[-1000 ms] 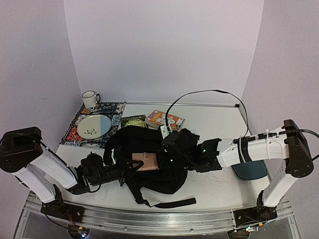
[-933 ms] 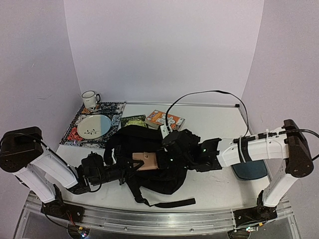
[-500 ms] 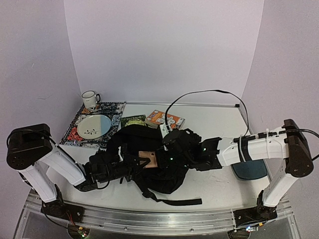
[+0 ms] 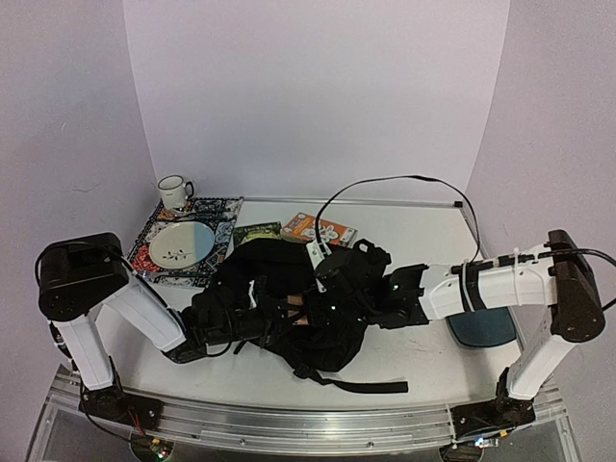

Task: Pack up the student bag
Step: Place the card case in the pocket on the back of the bag.

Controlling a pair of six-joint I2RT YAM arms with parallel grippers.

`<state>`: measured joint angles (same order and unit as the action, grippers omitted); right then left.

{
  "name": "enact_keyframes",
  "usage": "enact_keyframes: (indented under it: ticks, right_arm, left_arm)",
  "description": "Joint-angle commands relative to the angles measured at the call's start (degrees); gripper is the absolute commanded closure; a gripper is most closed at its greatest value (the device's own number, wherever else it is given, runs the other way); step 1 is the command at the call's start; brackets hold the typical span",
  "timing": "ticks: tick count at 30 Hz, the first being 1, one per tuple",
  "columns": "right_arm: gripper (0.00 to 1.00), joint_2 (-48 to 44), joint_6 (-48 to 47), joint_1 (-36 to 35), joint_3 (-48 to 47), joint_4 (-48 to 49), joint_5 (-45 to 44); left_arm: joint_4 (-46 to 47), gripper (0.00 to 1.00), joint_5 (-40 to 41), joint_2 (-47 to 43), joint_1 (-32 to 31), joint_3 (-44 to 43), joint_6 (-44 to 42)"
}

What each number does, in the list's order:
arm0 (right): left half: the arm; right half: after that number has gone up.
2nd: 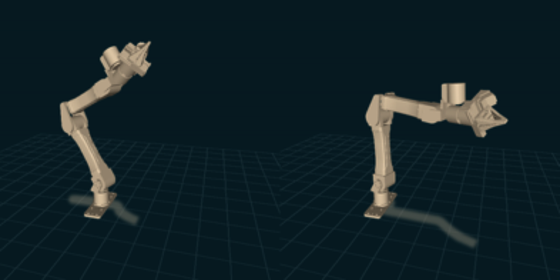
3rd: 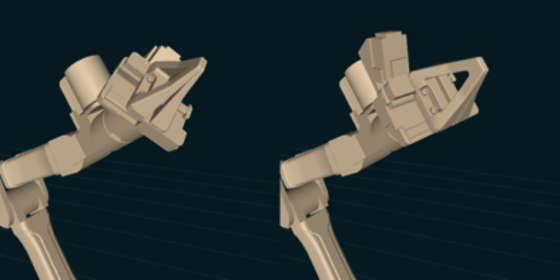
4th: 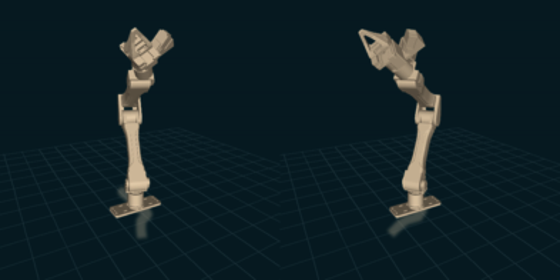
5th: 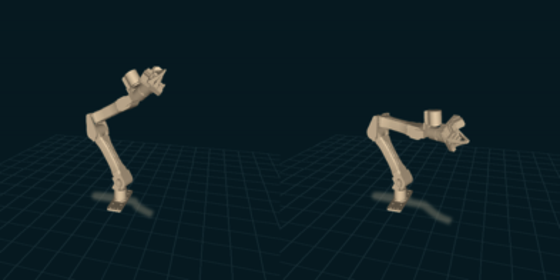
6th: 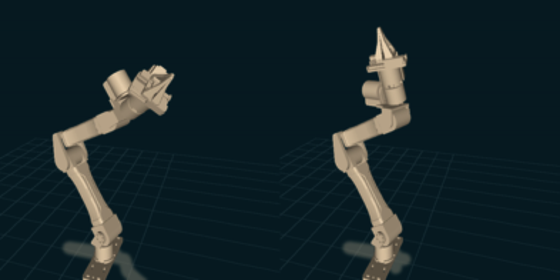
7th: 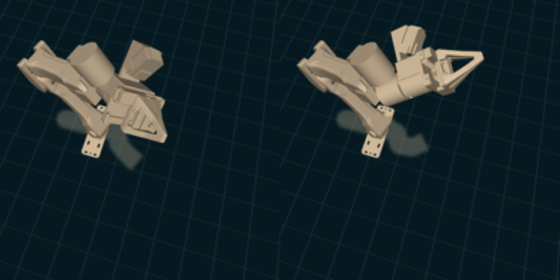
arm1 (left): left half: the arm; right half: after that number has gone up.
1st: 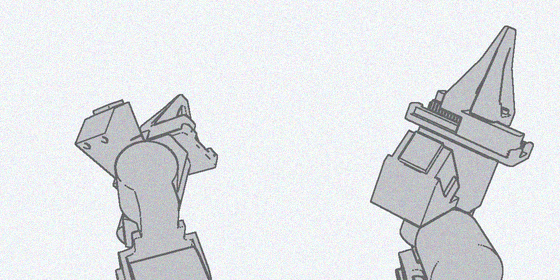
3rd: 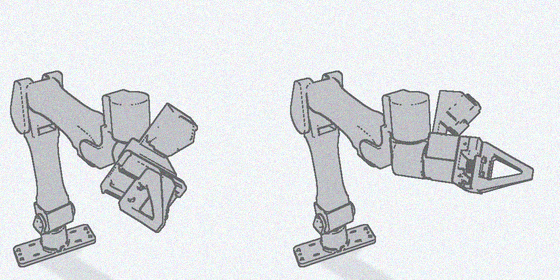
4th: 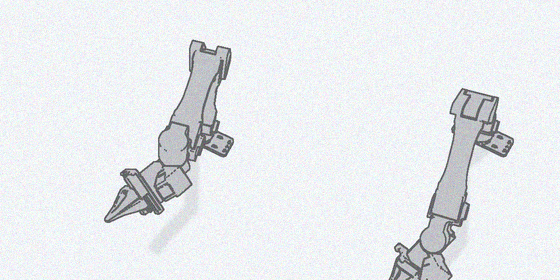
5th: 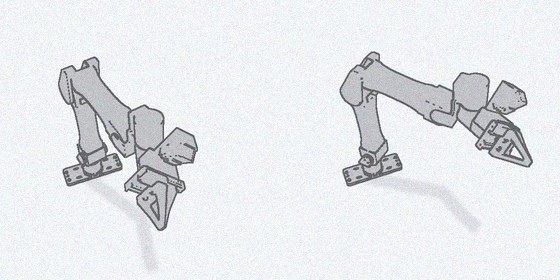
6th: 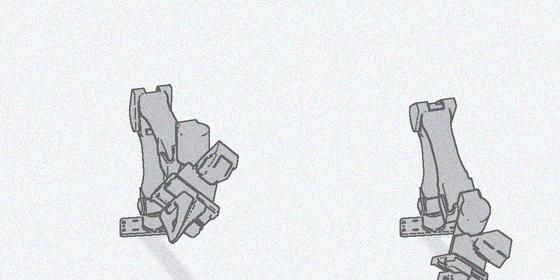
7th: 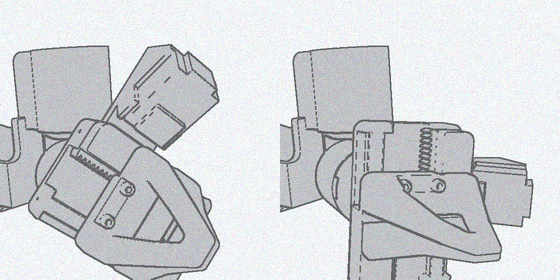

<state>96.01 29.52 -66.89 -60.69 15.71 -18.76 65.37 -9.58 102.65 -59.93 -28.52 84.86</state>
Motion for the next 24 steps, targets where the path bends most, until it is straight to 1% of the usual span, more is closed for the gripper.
enact_keyframes:
  ticks: [1, 3, 5, 9, 12, 13, 15, 21, 23, 24]
  right_arm:
    - [1.0, -1.67, -4.22, -1.38, -4.36, 10.09, 7.2]
    - [1.0, -1.89, -5.14, -1.37, -3.95, 10.11, 9.07]
    - [1.0, -2.3, -5.32, -1.38, -2.82, 10.1, 9.31]
    - [1.0, -3.3, -4.55, -1.4, -0.22, 10.12, 8.17]
    - [1.0, -3.78, -3.87, -1.38, 0.95, 10.13, 6.77]
    - [1.0, -3.92, -3.73, -1.39, 1.05, 10.13, 6.31]
    - [1.0, -4.1, -3.71, -1.36, 1.05, 10.13, 5.46]
    - [1.0, -3.95, -4.81, -1.37, -0.23, 9.89, 3.72]
    - [1.0, -3.75, -5.19, -1.36, -0.61, 9.72, 3.51]
    - [1.0, -3.57, -5.23, -1.36, -0.73, 9.7, 3.53]
  left_arm:
    - [4.07, 1.0, -9.84, 1.98, 0.86, -3.22, -1.51]
    - [4.08, 0.98, -10.24, 1.1, 2.63, -2.39, -1.98]
    - [3.73, 0.92, -10.03, -0.72, 4.69, -1.25, -2.83]
    - [-1.36, 0.68, -9.89, -4.91, 8.05, -0.59, -5.54]
    - [-5.53, 0.53, -9.92, -7.0, 8.41, -1.5, -7.83]
    - [-6.31, 0.51, -9.88, -7.62, 8.42, -1.37, -7.94]
    - [-7.17, 0.48, -9.43, -8.84, 8.43, -0.29, -8.09]
    - [-11.49, 0.46, -7.11, -13.98, 8.34, 4.61, -8.09]
    - [-14.25, 0.47, -6.12, -16.43, 8.34, 5.77, -8.38]
    - [-15.86, 0.5, -5.68, -17.39, 8.26, 6.14, -8.64]
